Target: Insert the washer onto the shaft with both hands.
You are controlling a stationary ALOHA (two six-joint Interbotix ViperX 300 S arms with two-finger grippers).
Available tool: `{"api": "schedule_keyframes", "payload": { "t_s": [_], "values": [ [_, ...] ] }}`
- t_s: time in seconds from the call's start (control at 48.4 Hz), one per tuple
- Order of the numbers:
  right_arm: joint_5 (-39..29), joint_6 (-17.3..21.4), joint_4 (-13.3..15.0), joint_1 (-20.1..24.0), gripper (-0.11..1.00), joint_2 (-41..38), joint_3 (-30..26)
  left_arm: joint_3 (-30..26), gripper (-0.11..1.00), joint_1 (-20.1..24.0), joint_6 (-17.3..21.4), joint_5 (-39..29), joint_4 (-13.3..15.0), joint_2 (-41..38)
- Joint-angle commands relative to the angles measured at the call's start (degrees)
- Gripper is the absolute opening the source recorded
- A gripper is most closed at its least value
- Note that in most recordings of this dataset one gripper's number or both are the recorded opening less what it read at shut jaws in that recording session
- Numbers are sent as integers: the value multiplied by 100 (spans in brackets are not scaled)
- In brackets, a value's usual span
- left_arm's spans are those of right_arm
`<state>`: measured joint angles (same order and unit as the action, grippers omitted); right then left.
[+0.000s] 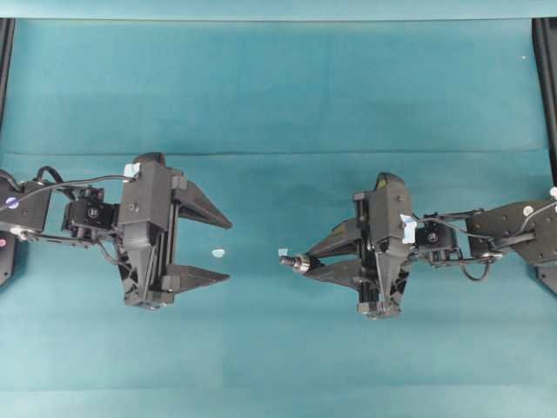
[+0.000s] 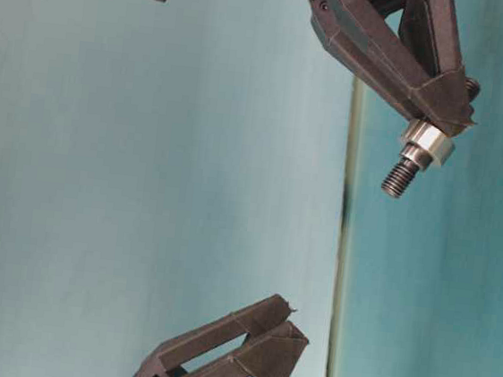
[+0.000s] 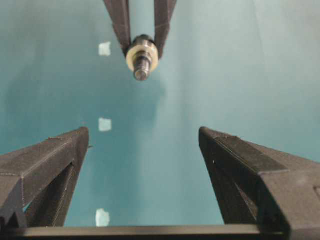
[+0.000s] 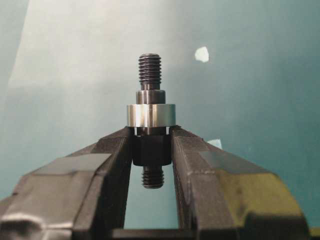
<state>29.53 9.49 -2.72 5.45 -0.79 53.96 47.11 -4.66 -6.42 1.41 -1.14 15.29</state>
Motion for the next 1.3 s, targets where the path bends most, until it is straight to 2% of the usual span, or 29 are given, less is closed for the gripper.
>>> {"api": "schedule_keyframes", "payload": {
  "t_s": [0.0,1.281],
  "values": [
    [35,9,-9,35,0,114,-35,-53,96,-18,0,26,-9,79],
    [26,-18,9,132,0,114,-35,-70,96,-18,0,26,-9,44]
  ]
}}
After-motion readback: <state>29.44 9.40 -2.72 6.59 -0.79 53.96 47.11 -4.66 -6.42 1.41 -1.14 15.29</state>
